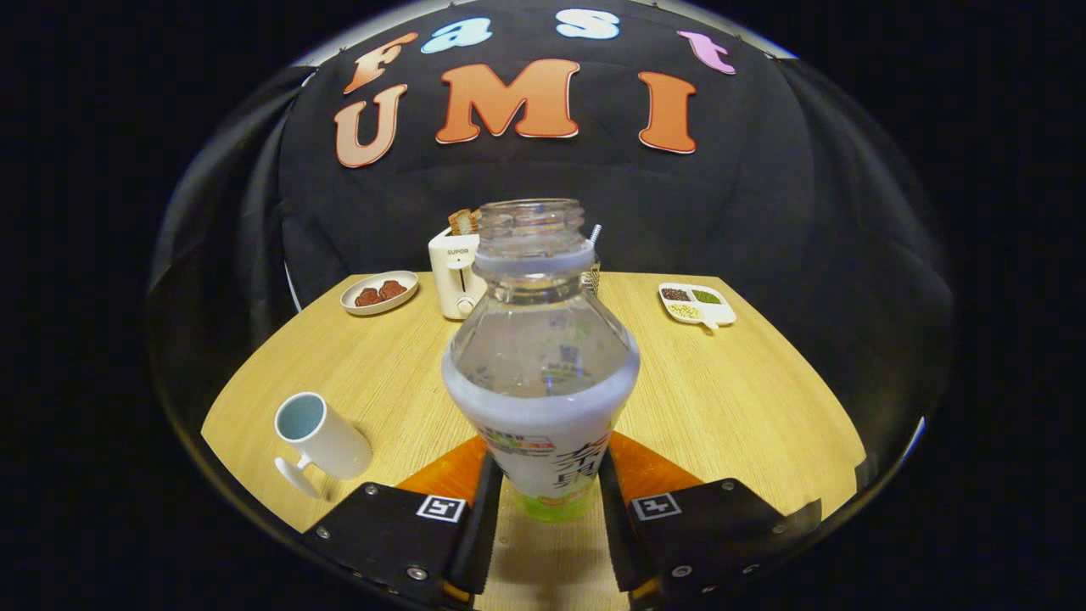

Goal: Take the bottle from table, then pour the juice into the cup, finally place the bottle on the coaster

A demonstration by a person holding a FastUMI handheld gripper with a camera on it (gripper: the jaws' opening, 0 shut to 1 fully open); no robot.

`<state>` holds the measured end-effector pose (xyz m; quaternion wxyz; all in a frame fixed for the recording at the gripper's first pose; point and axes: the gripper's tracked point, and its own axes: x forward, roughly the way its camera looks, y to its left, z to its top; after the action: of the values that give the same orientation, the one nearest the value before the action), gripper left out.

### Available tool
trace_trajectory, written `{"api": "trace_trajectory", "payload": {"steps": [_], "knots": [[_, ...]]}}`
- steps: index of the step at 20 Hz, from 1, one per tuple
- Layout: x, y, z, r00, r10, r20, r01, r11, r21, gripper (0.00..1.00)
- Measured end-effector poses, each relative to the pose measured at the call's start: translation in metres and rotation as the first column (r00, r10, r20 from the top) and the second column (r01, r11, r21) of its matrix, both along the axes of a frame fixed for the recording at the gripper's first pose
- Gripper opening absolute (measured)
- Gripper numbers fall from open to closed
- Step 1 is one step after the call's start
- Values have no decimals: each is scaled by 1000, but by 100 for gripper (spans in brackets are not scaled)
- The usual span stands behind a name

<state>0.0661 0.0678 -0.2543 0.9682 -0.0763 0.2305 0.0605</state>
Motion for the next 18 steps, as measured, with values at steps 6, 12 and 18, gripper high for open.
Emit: {"api": "trace_trajectory", "payload": {"steps": [6,12,18], "knots": [[-1,34,21,999,-13,31,20,978,-209,57],[4,63,24,997,54,63,-20,894,-447,57],[4,100,19,977,202,76,-93,713,-694,57]]}}
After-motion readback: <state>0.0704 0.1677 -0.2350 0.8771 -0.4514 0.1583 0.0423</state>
